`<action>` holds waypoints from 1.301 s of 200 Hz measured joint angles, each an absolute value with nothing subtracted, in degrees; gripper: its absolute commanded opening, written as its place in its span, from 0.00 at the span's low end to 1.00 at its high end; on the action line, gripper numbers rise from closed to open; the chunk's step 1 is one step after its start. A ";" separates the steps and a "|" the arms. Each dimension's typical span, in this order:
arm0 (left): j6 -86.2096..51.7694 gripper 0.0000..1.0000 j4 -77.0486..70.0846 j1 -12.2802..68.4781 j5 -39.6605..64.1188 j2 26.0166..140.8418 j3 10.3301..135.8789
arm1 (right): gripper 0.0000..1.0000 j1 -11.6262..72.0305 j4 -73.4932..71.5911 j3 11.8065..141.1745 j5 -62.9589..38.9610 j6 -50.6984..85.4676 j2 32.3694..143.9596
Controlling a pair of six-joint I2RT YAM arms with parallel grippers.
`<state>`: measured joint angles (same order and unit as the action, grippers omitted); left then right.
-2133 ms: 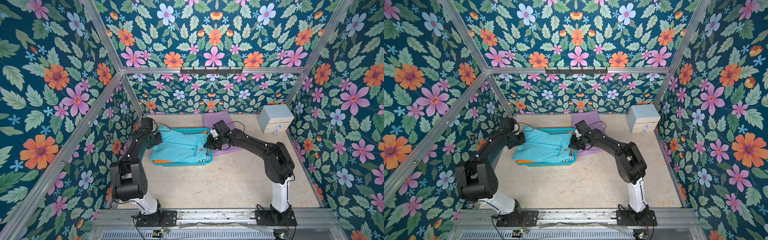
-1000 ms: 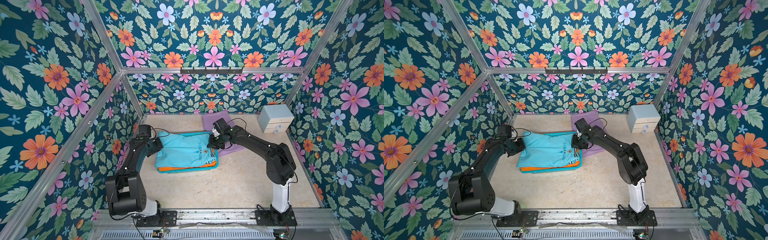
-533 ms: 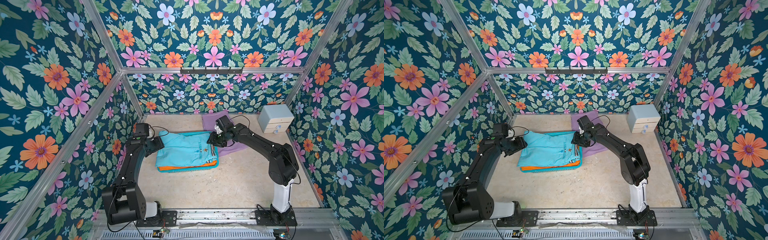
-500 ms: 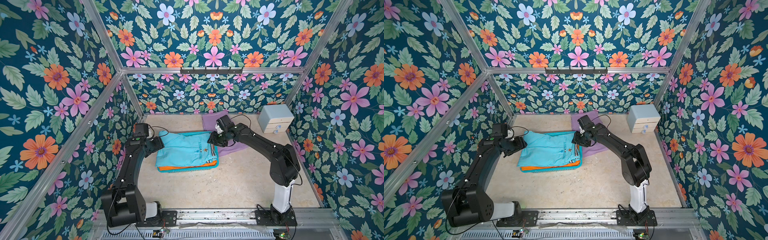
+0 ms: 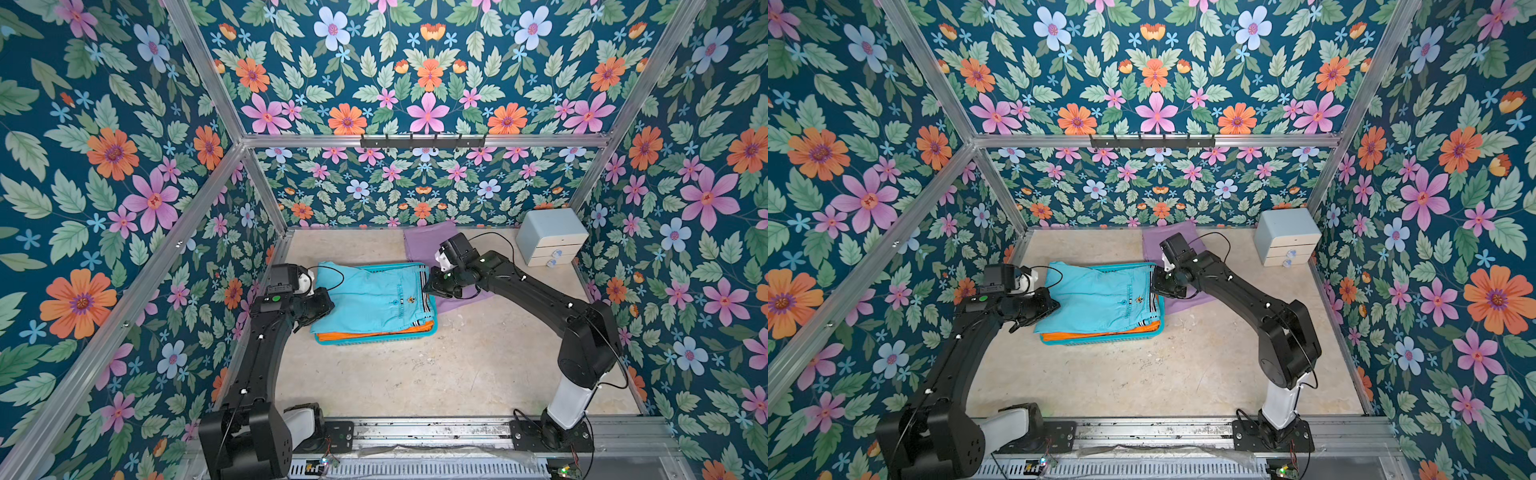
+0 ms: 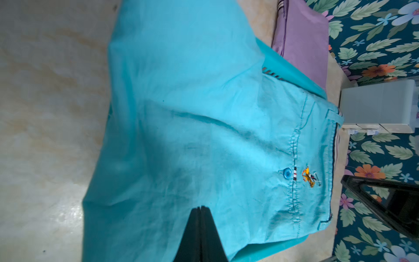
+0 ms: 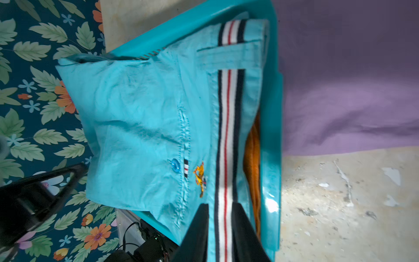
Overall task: Put the folded long pants in the basket
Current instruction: Place the long pant in the basket.
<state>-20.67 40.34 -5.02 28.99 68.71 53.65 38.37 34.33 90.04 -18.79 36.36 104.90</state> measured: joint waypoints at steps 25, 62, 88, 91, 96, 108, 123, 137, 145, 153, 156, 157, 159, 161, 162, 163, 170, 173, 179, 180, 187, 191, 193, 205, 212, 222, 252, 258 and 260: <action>-20.78 0.00 40.27 -5.04 27.20 68.14 50.89 | 0.03 38.98 31.42 95.04 -19.68 38.57 111.15; -22.04 0.00 38.85 -4.36 24.27 66.48 47.33 | 0.00 37.34 30.15 102.32 -17.06 41.89 120.92; -22.11 0.00 39.68 -3.90 22.00 66.41 48.16 | 0.00 35.35 28.93 104.57 -17.93 45.58 124.53; -22.11 0.00 39.75 -3.92 21.89 66.46 48.14 | 0.00 35.20 28.88 104.86 -17.96 45.67 124.81; -22.11 0.00 39.75 -3.92 21.87 66.54 48.05 | 0.00 35.07 28.91 105.27 -17.96 45.91 125.10; -22.09 0.00 39.68 -3.64 21.71 66.87 47.99 | 0.00 34.89 29.36 106.94 -17.91 46.63 126.04; -22.11 0.00 39.59 -3.33 21.52 66.78 47.99 | 0.00 34.85 30.35 108.79 -17.89 46.63 126.76; -22.09 0.00 39.77 -3.31 21.69 66.72 48.18 | 0.02 34.85 30.74 109.08 -17.93 46.54 126.06; -22.06 0.00 40.49 -3.33 21.80 66.81 48.97 | 0.04 34.89 30.76 108.62 -17.87 46.33 124.92; -22.04 0.00 41.60 -3.33 22.04 66.96 50.46 | 0.06 35.18 30.70 107.68 -17.32 45.93 122.98; -22.04 0.00 42.02 -3.33 22.31 67.07 51.29 | 0.07 35.33 30.68 107.04 -17.17 45.65 121.80; -22.04 0.00 42.11 -3.33 22.37 67.13 51.57 | 0.07 35.33 30.68 107.04 -17.17 45.65 121.80; -22.06 0.00 42.48 -3.33 22.59 67.26 52.40 | 0.07 35.53 30.63 106.48 -17.15 45.45 120.70; -22.06 0.00 42.70 -3.33 22.70 67.37 52.95 | 0.07 35.66 30.68 106.15 -17.15 45.32 120.05; -22.09 0.00 42.76 -3.36 22.79 67.42 53.21 | 0.07 35.66 30.68 106.15 -17.15 45.32 120.05; -22.09 0.00 42.81 -3.36 22.87 67.51 53.60 | 0.07 35.75 30.74 105.93 -17.15 45.25 119.61; -22.11 0.00 43.07 -3.40 23.24 68.23 56.58 | 0.07 36.73 30.39 103.92 -17.28 44.93 116.36; -22.11 0.00 43.13 -3.40 23.42 68.77 58.11 | 0.07 37.12 30.11 103.13 -17.32 44.82 115.24; -22.11 0.00 42.89 -3.38 23.86 69.73 60.51 | 0.07 38.06 29.43 101.21 -17.78 44.69 112.73; -22.13 0.00 42.83 -3.38 23.92 70.08 61.28 | 0.07 38.22 29.32 100.92 -17.80 44.66 112.40; -22.48 0.00 42.41 -3.38 24.34 71.92 64.40 | 0.07 39.27 28.42 98.43 -18.24 44.64 109.93; -22.52 0.00 41.89 -3.38 24.71 73.21 66.02 | 0.07 39.88 27.75 96.57 -19.11 44.66 108.53; -22.52 0.00 41.71 -3.38 24.80 73.80 66.67 | 0.07 40.10 27.38 95.81 -19.35 44.66 108.03; -22.83 0.00 40.88 -3.33 25.71 78.28 70.89 | 0.05 41.34 26.81 90.89 -19.86 44.82 105.60; -23.29 0.00 40.40 -3.33 26.20 81.38 73.17 | 0.04 41.80 26.76 88.18 -19.64 44.91 104.66; -23.59 0.00 39.46 -3.33 26.63 84.79 75.09 | 0.03 42.33 26.94 84.95 -19.59 45.12 103.63; -23.83 0.00 36.77 -3.36 27.07 93.21 78.46 | 0.01 42.98 25.21 77.76 -19.03 45.17 100.92; -23.83 0.00 36.32 -3.36 27.11 94.83 79.07 | 0.01 42.96 24.45 76.71 -18.94 45.15 100.79; -23.83 0.00 36.14 -3.36 27.07 95.48 79.31 | 0.01 42.96 24.21 76.42 -18.94 45.15 100.77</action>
